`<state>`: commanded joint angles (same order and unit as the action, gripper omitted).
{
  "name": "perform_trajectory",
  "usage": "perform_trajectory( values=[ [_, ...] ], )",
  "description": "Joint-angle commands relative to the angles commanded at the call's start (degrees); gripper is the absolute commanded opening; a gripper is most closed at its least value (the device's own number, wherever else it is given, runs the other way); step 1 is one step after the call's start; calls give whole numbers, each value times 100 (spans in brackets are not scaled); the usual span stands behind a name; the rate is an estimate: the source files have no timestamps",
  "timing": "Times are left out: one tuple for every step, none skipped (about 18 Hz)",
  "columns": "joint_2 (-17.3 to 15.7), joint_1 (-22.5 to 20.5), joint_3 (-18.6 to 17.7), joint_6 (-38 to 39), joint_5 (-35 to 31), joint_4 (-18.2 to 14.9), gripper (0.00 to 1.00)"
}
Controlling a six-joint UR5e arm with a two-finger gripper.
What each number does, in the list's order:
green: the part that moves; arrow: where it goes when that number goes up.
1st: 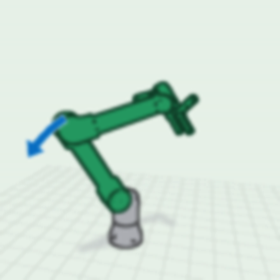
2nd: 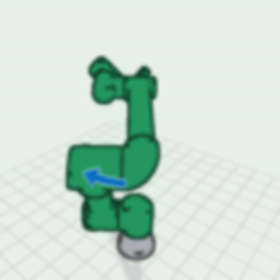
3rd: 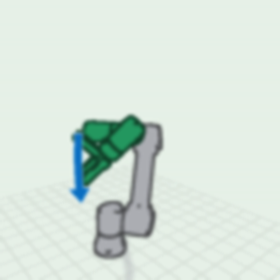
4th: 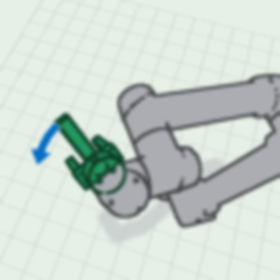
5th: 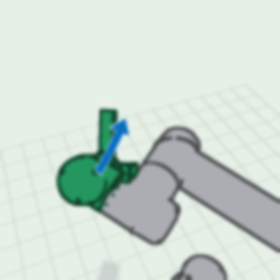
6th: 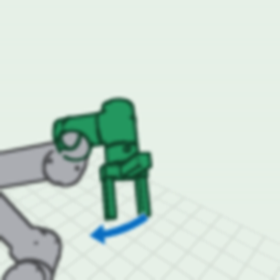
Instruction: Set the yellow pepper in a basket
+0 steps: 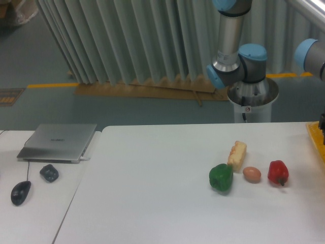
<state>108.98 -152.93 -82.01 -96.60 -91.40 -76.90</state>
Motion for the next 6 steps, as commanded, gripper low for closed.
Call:
perform_trajectory(
  values=[
    [9,9,18,44,-9,9,100],
    [27,9,36,45,-26,0,100],
    [18,9,36,45,-18,0,100],
    [18,9,36,45,-18,0,100],
    [27,0,36,45,-18,9,100],
    [18,-9,44,45,-9,9,100]
  ],
)
